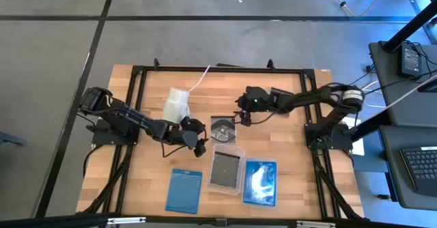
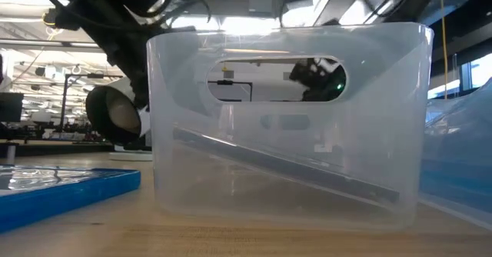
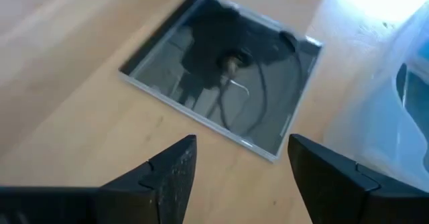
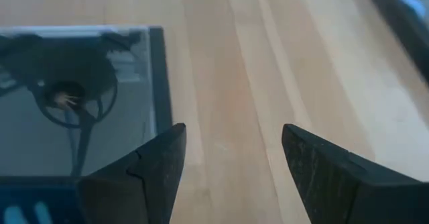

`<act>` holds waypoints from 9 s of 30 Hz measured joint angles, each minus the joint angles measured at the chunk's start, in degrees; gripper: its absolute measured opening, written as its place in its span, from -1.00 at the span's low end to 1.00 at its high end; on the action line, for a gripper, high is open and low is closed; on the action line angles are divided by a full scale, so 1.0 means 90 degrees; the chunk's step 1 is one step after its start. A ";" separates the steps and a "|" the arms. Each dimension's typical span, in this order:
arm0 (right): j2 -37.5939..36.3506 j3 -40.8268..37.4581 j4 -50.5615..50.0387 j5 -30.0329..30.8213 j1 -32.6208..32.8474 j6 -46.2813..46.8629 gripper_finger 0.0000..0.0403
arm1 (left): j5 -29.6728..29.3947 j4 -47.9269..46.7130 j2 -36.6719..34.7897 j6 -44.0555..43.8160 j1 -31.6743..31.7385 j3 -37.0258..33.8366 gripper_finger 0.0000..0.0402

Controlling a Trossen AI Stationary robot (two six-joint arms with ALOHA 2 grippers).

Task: Pick & place jewel cases by type
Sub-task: Put the bottom black cd case into the left transparent bin

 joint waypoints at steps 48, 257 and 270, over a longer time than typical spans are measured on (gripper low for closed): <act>0.0948 0.0552 -0.1003 -0.1422 -0.0068 0.0103 0.25 | -0.0071 0.0554 0.1360 0.0292 -0.0135 0.0015 0.09; -0.0014 0.0945 -0.0776 -0.2560 0.1897 -0.0653 0.24 | -0.0023 0.1012 0.1392 0.1012 0.0179 0.0002 0.09; -0.0045 0.0952 -0.0757 -0.1538 0.1940 0.0465 0.17 | 0.0005 0.1001 0.1382 0.0959 0.0171 0.0000 0.09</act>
